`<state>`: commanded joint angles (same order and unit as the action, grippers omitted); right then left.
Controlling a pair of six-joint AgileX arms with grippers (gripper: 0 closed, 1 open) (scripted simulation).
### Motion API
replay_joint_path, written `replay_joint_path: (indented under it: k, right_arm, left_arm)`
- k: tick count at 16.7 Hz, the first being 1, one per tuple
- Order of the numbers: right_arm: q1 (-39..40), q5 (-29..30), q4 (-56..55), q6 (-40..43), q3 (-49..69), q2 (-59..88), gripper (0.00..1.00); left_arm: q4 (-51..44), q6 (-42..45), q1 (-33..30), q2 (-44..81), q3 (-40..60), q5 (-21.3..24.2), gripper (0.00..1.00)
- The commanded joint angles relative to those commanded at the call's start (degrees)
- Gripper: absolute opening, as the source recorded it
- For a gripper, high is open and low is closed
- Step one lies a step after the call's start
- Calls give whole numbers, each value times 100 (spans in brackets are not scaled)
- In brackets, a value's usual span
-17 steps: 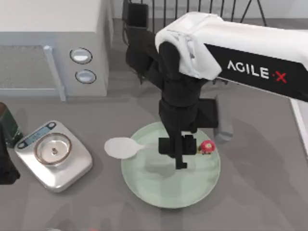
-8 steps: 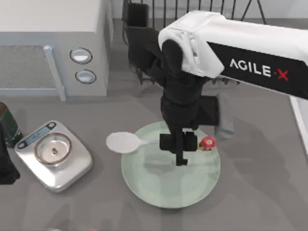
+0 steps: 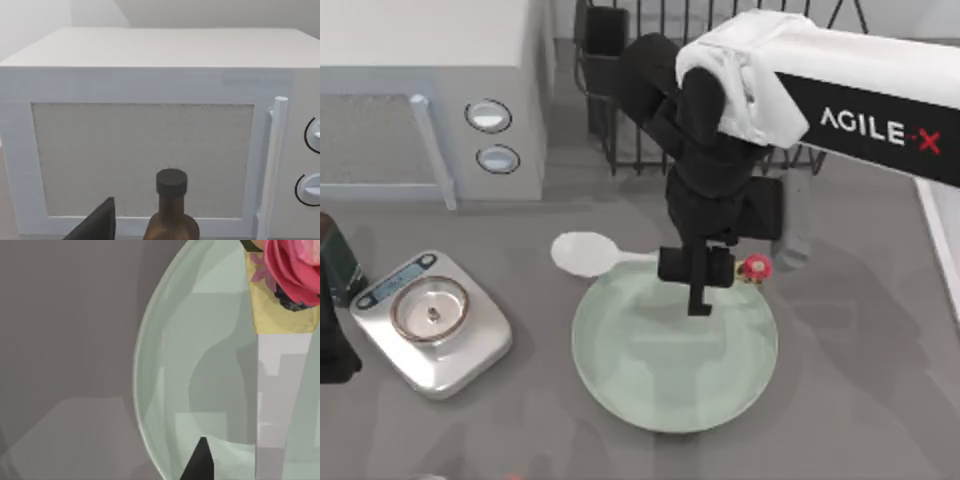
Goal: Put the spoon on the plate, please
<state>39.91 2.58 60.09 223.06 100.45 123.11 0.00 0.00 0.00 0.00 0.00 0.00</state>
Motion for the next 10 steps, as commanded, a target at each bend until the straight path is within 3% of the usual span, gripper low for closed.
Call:
replay_joint_path:
  k: [10]
  right_arm:
    - [229,-223,-230,78,-205,53,0]
  left_arm:
    - [0,0,0,0,0,0,100]
